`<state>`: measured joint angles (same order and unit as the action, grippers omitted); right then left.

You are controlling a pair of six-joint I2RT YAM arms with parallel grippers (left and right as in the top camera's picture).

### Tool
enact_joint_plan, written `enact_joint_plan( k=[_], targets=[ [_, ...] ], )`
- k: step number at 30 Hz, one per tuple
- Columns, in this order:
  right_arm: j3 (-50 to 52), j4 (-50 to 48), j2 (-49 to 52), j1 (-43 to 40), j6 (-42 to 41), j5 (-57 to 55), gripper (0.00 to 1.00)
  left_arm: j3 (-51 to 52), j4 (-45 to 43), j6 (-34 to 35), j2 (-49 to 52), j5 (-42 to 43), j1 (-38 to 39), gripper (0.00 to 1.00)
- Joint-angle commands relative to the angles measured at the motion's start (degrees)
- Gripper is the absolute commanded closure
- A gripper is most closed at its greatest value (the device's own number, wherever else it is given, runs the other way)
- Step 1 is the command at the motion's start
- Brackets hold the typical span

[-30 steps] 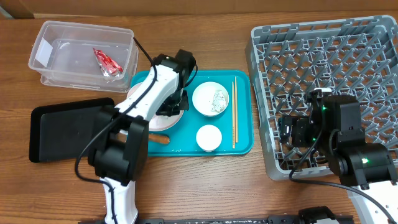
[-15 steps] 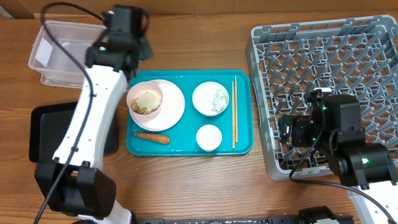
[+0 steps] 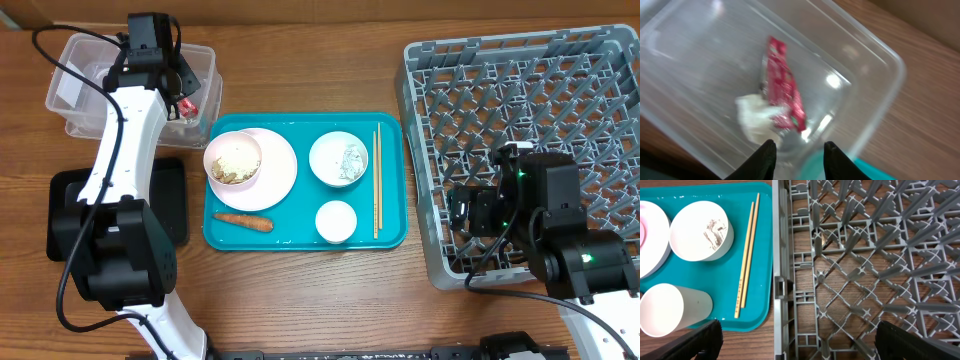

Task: Sort waste into correct bins and load items into the dishwasher
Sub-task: 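Drop the tissue into the clear bin with the left gripper, then grasp the crumpled tissue in the white bowl with the left gripper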

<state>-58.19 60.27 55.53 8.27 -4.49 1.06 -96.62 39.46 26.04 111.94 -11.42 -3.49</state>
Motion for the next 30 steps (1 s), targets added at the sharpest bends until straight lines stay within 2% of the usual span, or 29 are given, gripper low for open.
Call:
enact_joint_plan(
  k=[1, 4, 6, 12, 17, 24, 30],
  targets=[
    [-1.88, -0.09, -0.2, -0.26, -0.22, -0.15, 0.0, -3.91, 2.78, -2.29, -4.74, 16.24, 2.14, 0.63],
    [-1.88, -0.09, -0.2, -0.26, -0.22, -0.13, 0.0, -3.96, 2.99, -2.45, -7.08, 23.02, 6.05, 0.61],
    [-1.88, 0.0, -0.2, -0.26, -0.22, -0.13, 0.0, -3.96, 3.21, -4.26, -7.41, 24.06, 9.31, 0.57],
    [-1.88, 0.33, -0.22, -0.26, -0.24, -0.13, 0.0, -3.54, 6.45, -5.97, -4.72, 20.79, 21.9, 0.52],
    [-1.88, 0.35, -0.2, -0.26, -0.24, -0.13, 0.0, -3.5, 7.96, -5.9, 0.83, 20.28, 29.2, 0.52],
    [-1.88, 0.35, -0.22, -0.26, -0.24, -0.11, 0.0, -3.5, 8.35, -5.88, 8.24, 21.9, 34.23, 0.5],
    [-1.88, 0.35, -0.2, -0.26, -0.24, -0.11, 0.0, -3.5, 10.27, -5.7, 12.17, 21.97, 35.06, 0.53]
  ],
)
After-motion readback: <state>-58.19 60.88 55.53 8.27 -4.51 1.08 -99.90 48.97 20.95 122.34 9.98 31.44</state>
